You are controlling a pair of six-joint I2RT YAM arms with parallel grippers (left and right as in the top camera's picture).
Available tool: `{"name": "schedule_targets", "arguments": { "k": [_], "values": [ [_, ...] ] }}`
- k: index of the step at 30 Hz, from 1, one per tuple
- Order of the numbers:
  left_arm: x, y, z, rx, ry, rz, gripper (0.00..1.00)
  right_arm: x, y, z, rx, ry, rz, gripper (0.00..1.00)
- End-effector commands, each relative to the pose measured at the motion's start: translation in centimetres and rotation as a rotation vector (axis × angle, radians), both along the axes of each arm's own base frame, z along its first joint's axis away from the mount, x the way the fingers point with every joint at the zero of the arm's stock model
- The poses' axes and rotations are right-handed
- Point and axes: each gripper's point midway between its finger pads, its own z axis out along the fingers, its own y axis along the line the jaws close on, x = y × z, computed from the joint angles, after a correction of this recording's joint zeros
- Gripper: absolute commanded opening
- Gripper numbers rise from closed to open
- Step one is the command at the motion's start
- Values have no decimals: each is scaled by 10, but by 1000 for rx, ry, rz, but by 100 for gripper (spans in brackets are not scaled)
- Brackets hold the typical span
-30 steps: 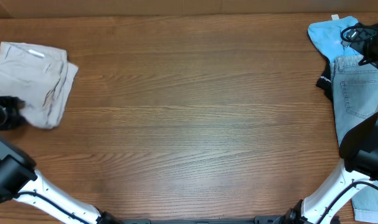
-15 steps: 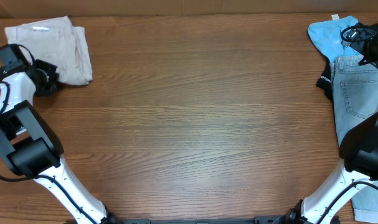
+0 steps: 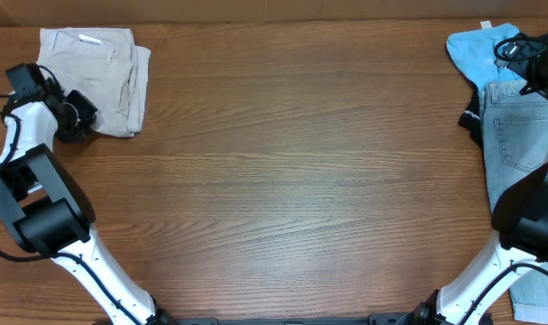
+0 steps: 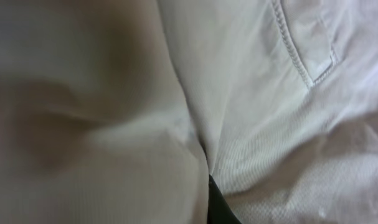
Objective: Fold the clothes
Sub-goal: 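Push the folded beige shorts into the far-left corner with the left gripper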
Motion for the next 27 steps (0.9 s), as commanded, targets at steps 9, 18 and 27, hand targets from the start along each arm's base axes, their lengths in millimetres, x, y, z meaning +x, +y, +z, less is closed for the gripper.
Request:
{"name": "schedule_targets", "arguments": {
  "k": [9,18,27],
  "values": [
    [11,27,-31,-20,0,369,4,3,1,11,-6,-28,-2,100],
    [-33,76,-44,-21,78,574,4,3,1,11,-6,-28,-2,100],
    [-53,88,-46,-244,60,730,4,3,1,11,-6,-29,-2,100]
  ]
}}
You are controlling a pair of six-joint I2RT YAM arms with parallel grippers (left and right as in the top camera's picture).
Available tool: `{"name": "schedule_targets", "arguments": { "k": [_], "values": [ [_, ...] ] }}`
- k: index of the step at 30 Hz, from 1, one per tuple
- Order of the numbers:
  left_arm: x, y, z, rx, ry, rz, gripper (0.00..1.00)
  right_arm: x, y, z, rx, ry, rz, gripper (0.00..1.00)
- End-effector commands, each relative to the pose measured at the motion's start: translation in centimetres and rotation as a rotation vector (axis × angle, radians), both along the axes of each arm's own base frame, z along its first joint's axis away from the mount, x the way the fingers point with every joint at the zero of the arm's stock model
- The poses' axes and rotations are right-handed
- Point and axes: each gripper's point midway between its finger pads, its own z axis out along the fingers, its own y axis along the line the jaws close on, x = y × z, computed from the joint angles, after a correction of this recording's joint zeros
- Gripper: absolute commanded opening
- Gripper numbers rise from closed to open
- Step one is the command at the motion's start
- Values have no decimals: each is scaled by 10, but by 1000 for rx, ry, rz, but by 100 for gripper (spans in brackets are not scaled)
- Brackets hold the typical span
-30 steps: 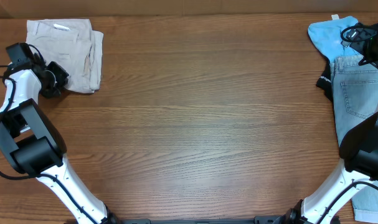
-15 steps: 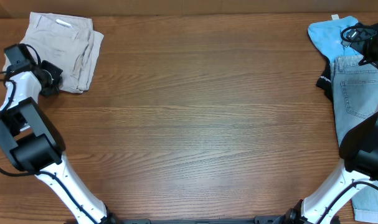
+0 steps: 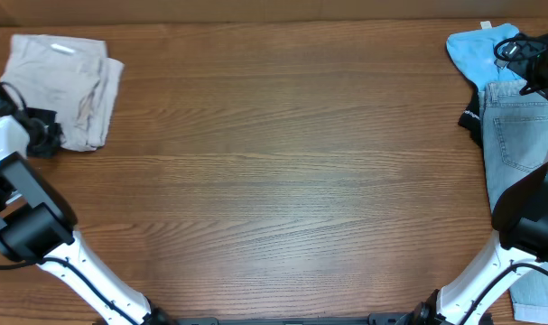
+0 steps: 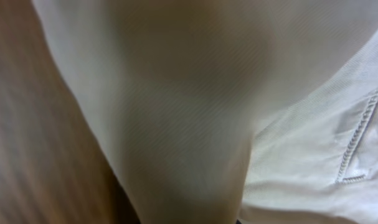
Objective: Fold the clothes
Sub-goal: 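Push the folded beige shorts into the far-left corner with the left gripper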
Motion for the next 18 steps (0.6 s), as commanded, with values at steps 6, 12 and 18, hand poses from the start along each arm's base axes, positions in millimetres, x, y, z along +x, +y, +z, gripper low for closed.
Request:
{"name": "schedule_targets", "arguments": {
  "k": [6,12,18],
  "values": [
    [35,-26,-20,-22,-77,-65,4,3,1,11,-7,-28,-1,100],
    [66,-48,-32,74,-112,-218,4,3,1,11,-7,-28,-1,100],
    [56,-48,-61,98,-50,-309,4,3,1,11,-7,-28,-1,100]
  ]
}}
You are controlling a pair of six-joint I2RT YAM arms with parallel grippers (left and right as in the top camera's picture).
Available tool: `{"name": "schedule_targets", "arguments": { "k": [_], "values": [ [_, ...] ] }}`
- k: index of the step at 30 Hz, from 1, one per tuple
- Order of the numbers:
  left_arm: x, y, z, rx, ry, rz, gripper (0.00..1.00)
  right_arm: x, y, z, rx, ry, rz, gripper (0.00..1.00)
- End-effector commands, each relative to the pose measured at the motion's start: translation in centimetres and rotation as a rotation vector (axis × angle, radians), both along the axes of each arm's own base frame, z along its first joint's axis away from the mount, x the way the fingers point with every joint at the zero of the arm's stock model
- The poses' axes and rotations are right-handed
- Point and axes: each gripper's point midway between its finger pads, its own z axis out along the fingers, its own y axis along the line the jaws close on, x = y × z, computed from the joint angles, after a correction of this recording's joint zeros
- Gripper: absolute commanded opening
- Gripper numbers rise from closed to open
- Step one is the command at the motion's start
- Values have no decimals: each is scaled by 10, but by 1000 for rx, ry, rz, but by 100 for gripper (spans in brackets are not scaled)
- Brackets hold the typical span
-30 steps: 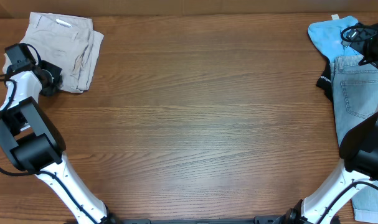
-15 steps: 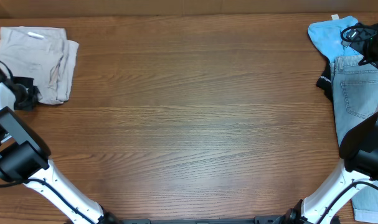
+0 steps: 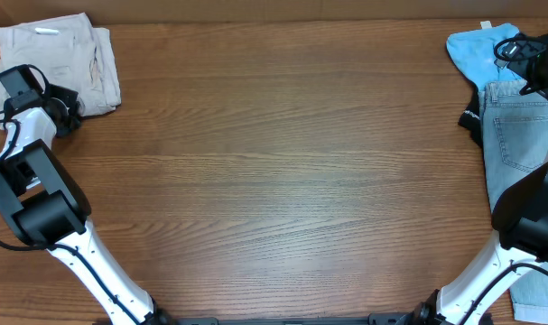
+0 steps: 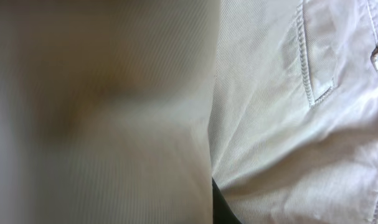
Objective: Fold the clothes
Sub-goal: 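Push the folded beige shorts into the far-left corner with the left gripper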
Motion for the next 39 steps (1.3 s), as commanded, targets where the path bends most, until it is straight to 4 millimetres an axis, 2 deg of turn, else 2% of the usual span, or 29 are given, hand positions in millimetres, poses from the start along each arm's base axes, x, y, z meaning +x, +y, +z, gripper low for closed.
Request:
{"name": "schedule_targets", "arguments": {
  "k": [1,7,11,16,25,29,30,31,33,38,39],
  "values": [
    [-27,-10,-65,-1,153,-128,4,3,1,11,-7,-29,-1,100],
    [-61,13,-73,48,240,-240,4,3,1,11,-7,-29,-1,100],
    [-67,20,-71,30,206,-290,4,3,1,11,-7,-29,-1,100],
    [-56,21,-67,46,169,-276,4,3,1,11,-7,-29,-1,100],
    [-14,-5,-56,98,95,-268,6,3,1,11,-7,-29,-1,100],
    [-11,-10,-57,138,128,-244,19,3,1,11,-7,-29,-1,100],
    [-9,-13,-57,137,129,-252,33,3,1,11,-7,-29,-1,100],
    [-9,-15,-58,136,132,-255,56,3,1,11,-7,-29,-1,100],
    [-9,-16,-58,137,132,-257,59,3,1,11,-7,-29,-1,100],
    [-16,-10,-47,142,150,-253,81,3,1,11,-7,-29,-1,100],
    [-18,-8,-43,143,157,-247,88,3,1,11,-7,-29,-1,100]
  ]
}}
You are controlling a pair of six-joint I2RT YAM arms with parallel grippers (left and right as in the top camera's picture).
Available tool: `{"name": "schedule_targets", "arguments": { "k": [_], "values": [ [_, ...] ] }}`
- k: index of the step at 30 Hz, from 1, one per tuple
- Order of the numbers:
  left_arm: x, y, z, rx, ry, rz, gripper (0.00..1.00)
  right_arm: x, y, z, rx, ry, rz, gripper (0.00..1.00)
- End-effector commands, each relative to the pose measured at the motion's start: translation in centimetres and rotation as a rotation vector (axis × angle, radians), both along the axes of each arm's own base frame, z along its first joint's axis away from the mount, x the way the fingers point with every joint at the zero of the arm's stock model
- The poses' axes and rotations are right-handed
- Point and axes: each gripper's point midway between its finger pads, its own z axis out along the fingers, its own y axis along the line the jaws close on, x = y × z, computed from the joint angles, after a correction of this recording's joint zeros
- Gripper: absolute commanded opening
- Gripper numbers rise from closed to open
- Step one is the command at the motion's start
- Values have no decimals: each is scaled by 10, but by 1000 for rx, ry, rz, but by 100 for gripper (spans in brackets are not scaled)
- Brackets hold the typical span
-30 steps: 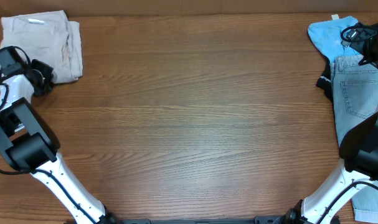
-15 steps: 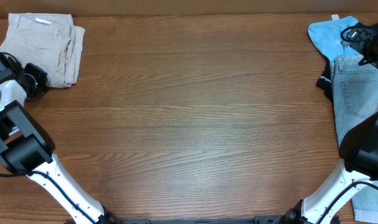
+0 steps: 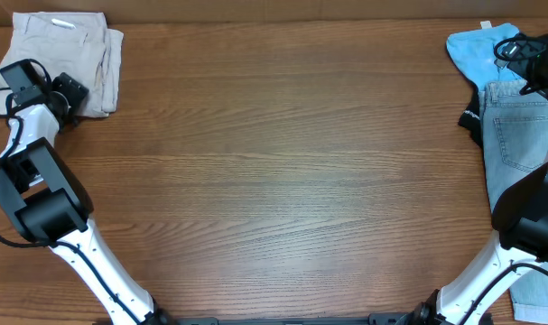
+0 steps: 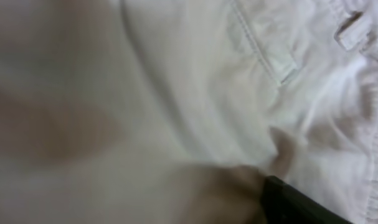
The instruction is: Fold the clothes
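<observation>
Folded beige trousers point(image 3: 66, 50) lie at the table's far left corner. My left gripper point(image 3: 64, 90) sits on their near edge. In the left wrist view the beige cloth point(image 4: 195, 81) fills the blurred frame, pocket seam up. Only one dark finger point(image 4: 301, 202) shows, off to the lower right; cloth covers the other. The jaws look parted, with cloth lying across the gap. My right gripper point(image 3: 519, 50) hangs over the heap at the far right; its jaws are too small to read.
At the far right lie a light blue garment point(image 3: 477, 54), blue jeans point(image 3: 517, 135) and a black piece point(image 3: 472, 117) beside them. The brown wooden table point(image 3: 283, 181) stretches between the two arms.
The beige trousers have shifted slightly right in the corner. In the wrist view my left finger now stands further to the right than before. The right arm has not moved.
The folded trousers lay a little in from the left edge with my left gripper shut on their near edge. Then they were further left, then up in the far left corner. Now they rest there and the left jaws look parted.
</observation>
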Motion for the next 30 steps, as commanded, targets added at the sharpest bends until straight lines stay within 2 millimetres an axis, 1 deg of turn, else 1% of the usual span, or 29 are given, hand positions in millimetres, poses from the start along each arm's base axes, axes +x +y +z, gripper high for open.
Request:
{"name": "schedule_targets", "arguments": {
  "k": [1,3,4,8,9,12,13,16,17,20,22,23,25,26,28,30],
  "values": [
    [-37,-6,-44,-48,165,36,91,3,1,11,-7,-29,-1,100],
    [-43,-2,-31,-28,184,57,93,3,1,11,-7,-29,-1,100],
    [-48,0,-22,-15,195,68,100,3,1,11,-7,-29,-1,100],
    [-61,5,17,24,211,100,100,3,1,11,-7,-29,-1,100],
    [-65,3,30,30,214,105,100,3,1,11,-7,-29,-1,100],
    [-76,-3,59,29,215,105,100,3,1,11,-6,-29,-1,100],
    [-83,-8,74,23,219,101,100,3,1,11,-7,-29,-1,100],
    [-102,-22,107,3,229,92,100,3,1,11,-7,-29,-1,100],
    [-112,-35,129,-36,214,90,100,3,1,11,-7,-29,-1,100],
    [-121,-60,163,-112,153,44,100,3,1,11,-7,-29,-1,100],
    [-131,-79,189,-155,114,4,100,3,1,11,-7,-29,-1,100],
    [-140,-89,203,-172,101,-14,100,3,1,11,-7,-29,-1,100],
    [-161,-101,223,-160,106,-31,100,3,1,11,-6,-29,-1,100],
    [-175,-108,234,-142,113,-48,100,3,1,11,-7,-29,-1,100],
    [-195,-119,252,-103,115,-87,100,3,1,11,-7,-29,-1,100],
    [-219,-134,272,-77,102,-115,100,3,1,11,-7,-29,-1,100]
  ]
}}
